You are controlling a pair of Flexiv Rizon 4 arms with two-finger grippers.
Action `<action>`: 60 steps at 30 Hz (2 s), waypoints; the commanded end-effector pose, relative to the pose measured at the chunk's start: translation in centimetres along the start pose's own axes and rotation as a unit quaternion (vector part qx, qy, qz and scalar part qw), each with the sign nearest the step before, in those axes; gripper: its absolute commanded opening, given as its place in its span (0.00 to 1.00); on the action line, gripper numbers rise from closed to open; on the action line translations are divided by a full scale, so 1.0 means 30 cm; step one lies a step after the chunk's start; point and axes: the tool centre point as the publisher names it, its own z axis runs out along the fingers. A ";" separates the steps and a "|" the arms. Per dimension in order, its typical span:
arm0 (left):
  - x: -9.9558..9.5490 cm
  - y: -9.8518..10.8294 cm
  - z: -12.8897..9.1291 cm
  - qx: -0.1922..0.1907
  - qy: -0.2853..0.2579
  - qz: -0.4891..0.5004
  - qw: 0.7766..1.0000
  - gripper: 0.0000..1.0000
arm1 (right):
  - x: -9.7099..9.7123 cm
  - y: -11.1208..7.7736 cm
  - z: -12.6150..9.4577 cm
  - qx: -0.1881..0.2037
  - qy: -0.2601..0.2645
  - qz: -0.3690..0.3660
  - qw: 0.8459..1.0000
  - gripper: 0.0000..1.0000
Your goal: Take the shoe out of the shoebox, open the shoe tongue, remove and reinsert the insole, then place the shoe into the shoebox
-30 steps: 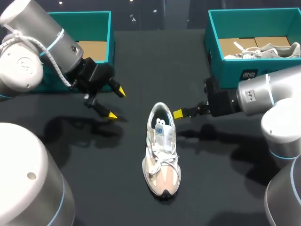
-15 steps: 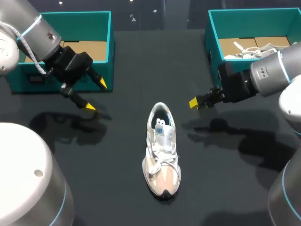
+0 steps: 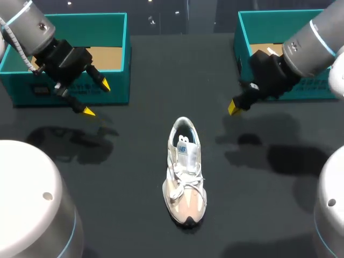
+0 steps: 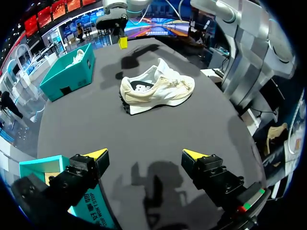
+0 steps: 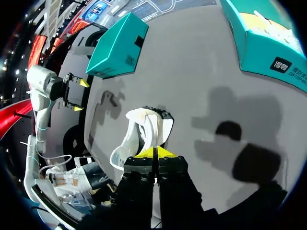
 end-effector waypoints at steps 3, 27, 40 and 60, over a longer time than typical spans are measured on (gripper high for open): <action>0.005 0.000 0.000 -0.001 -0.001 0.000 1.000 1.00 | 0.009 0.014 -0.003 0.037 -0.040 0.001 0.999 0.00; -0.116 0.112 -0.200 -0.056 0.091 0.205 0.973 1.00 | 0.212 -0.059 0.135 -0.030 -0.185 0.075 0.979 0.00; -0.116 0.112 -0.200 -0.056 0.091 0.205 0.973 1.00 | 0.233 -0.031 0.245 -0.023 -0.261 0.076 0.962 0.00; -0.116 0.112 -0.200 -0.056 0.091 0.205 0.973 1.00 | 0.229 -0.003 0.341 -0.030 -0.358 0.081 0.930 0.00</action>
